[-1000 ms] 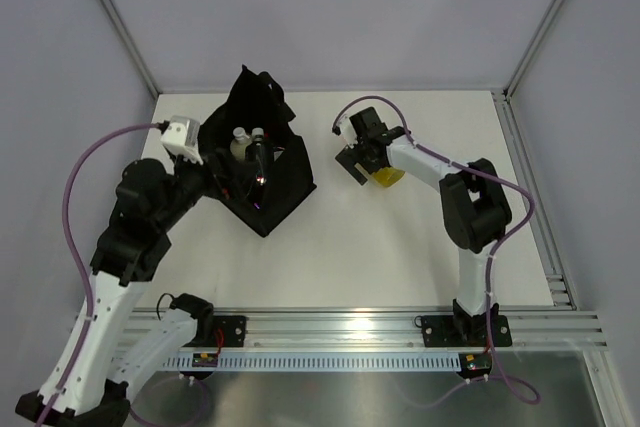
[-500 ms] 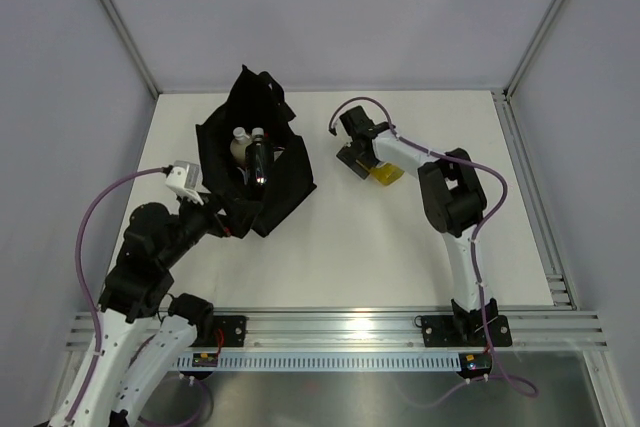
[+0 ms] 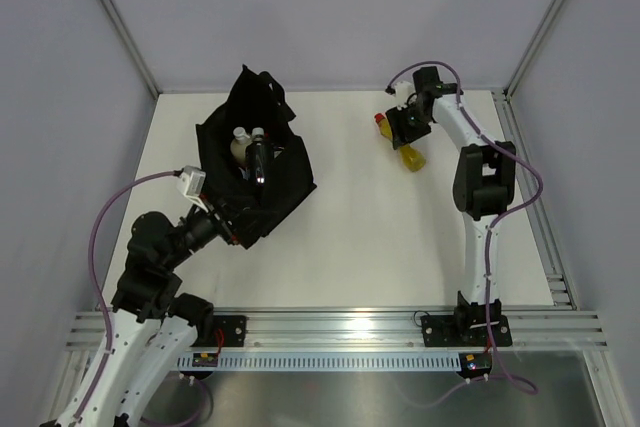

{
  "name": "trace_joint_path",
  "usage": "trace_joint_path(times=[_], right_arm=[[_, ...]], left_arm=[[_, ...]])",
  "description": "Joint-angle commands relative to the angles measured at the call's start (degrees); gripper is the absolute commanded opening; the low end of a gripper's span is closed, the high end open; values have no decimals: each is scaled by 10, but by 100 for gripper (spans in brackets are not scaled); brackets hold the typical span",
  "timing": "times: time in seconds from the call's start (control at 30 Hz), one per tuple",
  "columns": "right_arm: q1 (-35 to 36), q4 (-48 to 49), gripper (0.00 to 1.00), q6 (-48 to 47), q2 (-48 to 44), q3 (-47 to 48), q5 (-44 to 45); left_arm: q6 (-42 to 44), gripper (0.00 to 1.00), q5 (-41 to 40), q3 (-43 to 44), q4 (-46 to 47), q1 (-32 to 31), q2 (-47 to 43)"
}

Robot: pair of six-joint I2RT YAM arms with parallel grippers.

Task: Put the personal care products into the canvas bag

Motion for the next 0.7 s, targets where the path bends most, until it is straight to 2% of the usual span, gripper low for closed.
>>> trace_joint_path(times=[0.0, 0.13, 0.23, 0.33, 0.47, 0.5, 0.67], right_arm=[[-21, -107, 52, 15, 13, 7, -124], [-22, -103, 51, 16, 27, 14, -98], [-25, -147, 58, 22, 62, 73, -80], [-39, -199, 66, 26, 91, 127, -121], [-56, -265, 69, 20, 121, 178, -173], [-59, -269, 70, 17, 122, 182, -176], [-77, -284, 70, 19, 128, 186, -200]], left_arm=[[-34, 99, 58, 5, 93, -4, 25], [-33, 99, 52, 25, 111, -30, 59], [-28, 99, 39, 42, 113, -62, 82], [-21, 99, 22, 55, 112, -97, 96], [0, 99, -21, 75, 111, -162, 136], [1, 99, -32, 79, 111, -189, 145], [20, 99, -69, 96, 127, -247, 201]])
